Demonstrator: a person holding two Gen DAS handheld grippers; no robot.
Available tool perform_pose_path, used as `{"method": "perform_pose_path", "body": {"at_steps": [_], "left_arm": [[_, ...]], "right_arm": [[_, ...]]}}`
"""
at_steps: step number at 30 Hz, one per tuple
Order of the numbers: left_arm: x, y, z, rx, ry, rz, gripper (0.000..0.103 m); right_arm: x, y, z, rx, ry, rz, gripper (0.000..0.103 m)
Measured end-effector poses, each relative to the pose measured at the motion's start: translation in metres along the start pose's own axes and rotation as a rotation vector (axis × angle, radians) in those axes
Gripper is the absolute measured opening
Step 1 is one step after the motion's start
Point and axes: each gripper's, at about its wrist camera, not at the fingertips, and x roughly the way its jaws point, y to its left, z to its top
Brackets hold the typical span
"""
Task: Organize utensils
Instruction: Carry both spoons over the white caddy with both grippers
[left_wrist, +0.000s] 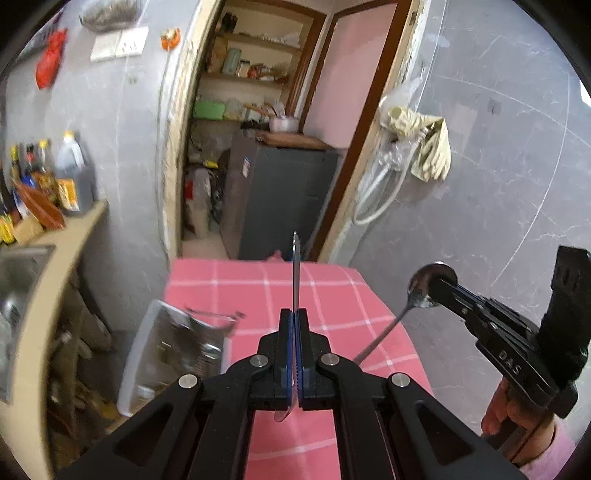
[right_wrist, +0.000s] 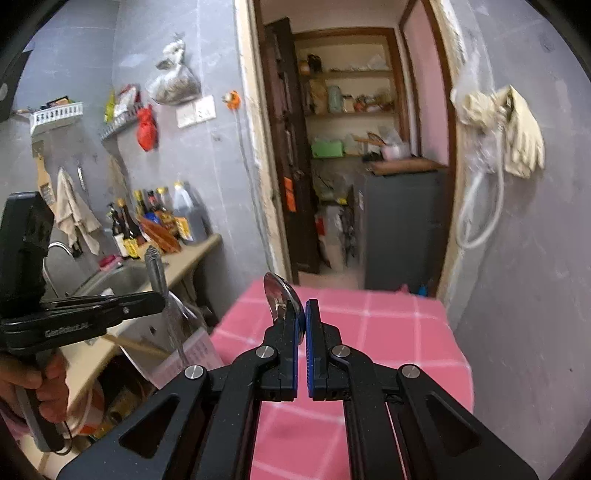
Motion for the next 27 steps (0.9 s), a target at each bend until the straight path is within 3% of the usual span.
{"method": "perform_pose_path", "body": {"at_steps": [9, 17, 27], "left_arm": [[-0.039, 0.049, 0.015, -0.035, -0.055, 0.068, 0.002], [-0.033, 0.072, -0.001, -0.046, -0.087, 0.107, 0.002], [-0.012, 0.095, -0.036, -0.114, -0.077, 0.083, 0.002]], "right_arm": [[0.03, 0.071, 0.024, -0.07, -0.027, 0.07, 0.003], [0.057, 0.122, 0.016, -0.195, 0.011, 0.05, 0.003], [0.079, 0.12, -0.007, -0.187, 0.089, 0.071, 0.004]]}}
